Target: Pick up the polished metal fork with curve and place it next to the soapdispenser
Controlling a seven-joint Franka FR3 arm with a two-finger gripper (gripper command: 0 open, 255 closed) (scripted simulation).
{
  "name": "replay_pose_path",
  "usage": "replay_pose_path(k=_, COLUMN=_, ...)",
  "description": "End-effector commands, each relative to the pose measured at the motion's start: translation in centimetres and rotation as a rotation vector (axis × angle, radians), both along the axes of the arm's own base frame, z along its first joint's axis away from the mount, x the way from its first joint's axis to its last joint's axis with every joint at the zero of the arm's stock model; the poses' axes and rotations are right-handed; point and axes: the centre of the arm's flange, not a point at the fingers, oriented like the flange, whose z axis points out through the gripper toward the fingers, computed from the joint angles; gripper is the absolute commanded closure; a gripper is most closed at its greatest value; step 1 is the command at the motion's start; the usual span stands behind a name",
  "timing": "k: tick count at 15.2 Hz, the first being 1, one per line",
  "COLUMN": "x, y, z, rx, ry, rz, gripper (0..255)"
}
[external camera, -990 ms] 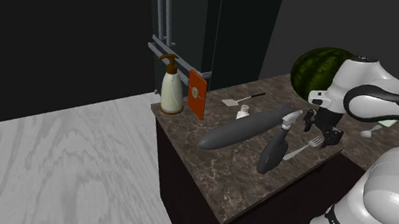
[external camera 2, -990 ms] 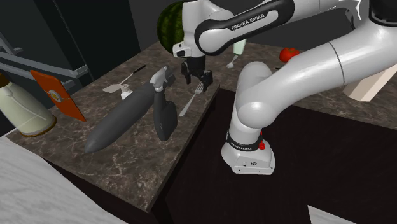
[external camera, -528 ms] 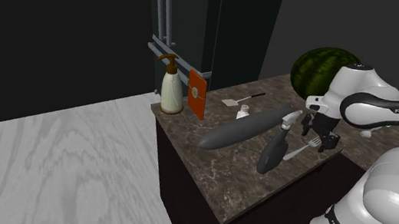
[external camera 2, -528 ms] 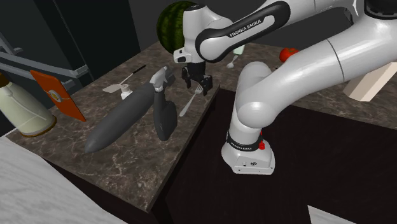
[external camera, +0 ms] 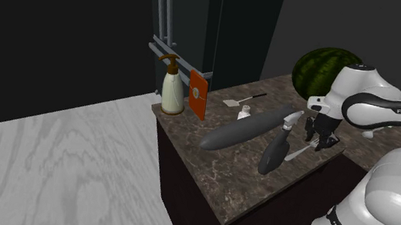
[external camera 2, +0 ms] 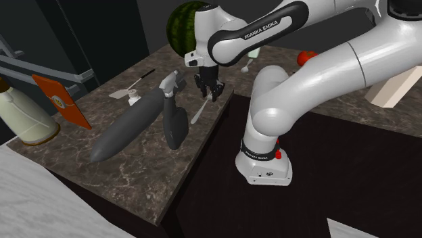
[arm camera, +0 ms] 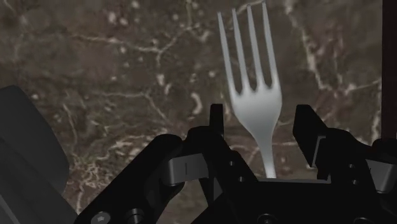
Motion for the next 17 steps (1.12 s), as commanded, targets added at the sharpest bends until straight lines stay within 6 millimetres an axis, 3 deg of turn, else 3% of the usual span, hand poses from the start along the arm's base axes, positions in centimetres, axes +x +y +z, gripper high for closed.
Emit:
replay_pose_path(k=1, x=0.0, y=0.0, z=-0.1, rx=-0.001, ry=-0.002, rz=0.001, gripper=255)
replay_pose_path(k=6, x=0.0, y=0.0, z=-0.1, rx=-0.001, ry=-0.002, rz=0.001, gripper=255)
replay_pose_path(k=17, x=0.0, y=0.0, z=5.7, rx=-0.001, ry=-0.002, rz=0.001, gripper=255)
